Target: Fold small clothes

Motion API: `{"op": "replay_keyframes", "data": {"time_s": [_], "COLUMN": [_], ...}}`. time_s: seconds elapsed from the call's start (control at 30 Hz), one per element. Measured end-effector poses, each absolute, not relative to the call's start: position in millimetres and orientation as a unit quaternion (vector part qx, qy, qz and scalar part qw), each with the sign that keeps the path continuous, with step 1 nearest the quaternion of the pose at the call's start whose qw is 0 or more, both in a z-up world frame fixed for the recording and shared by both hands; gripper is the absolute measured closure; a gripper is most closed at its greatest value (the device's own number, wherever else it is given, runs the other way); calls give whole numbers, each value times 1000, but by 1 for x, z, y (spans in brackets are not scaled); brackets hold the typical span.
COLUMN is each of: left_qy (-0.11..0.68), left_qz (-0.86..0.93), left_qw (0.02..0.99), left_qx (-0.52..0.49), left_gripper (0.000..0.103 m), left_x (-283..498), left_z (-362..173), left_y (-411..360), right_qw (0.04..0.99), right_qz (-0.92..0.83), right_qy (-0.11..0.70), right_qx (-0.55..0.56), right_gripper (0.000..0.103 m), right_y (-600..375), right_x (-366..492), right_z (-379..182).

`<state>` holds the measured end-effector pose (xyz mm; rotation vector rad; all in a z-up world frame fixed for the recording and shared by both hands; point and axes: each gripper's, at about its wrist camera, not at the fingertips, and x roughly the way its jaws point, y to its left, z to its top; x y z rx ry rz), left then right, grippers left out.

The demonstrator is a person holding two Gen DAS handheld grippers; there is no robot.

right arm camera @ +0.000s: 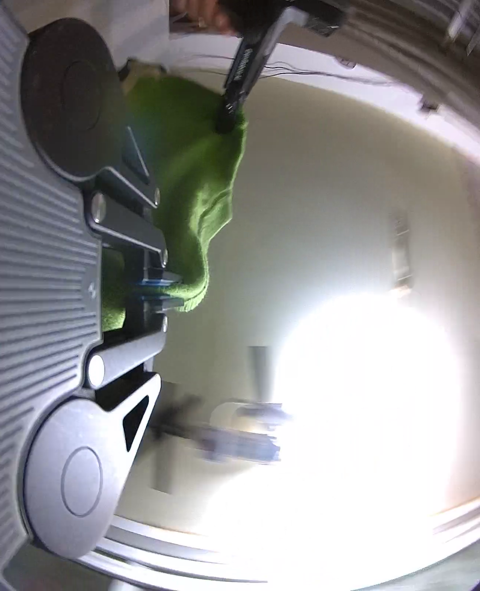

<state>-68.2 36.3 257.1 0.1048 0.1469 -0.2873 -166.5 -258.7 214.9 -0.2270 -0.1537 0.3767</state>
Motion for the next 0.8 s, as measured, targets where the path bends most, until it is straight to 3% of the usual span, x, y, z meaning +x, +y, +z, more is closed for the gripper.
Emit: {"op": "replay_keyframes", "data": {"time_s": [0.27,0.4,0.57,0.8], "left_qy": [-73,-110,-85,14], "left_qz": [-45,-11,20,71], "left_qw": [994,991,992,992], "left_qx": [65,77,91,104], "left_gripper": [94,94,94,93], "left_x": [-166,-186,-155,-49], "left_z": [342,372,379,326], "left_y": [38,36,31,48], "right_qw": [956,948,948,960], "right_qz": [167,160,171,192], "right_qy": [-206,-243,-229,-148], "right_qx": [-124,-131,-137,-137], "right_gripper": [96,97,97,97], "right_y": [-234,-230,-224,-188], "right_x": [-231,-239,-211,-115], "right_z": [297,331,337,292]}}
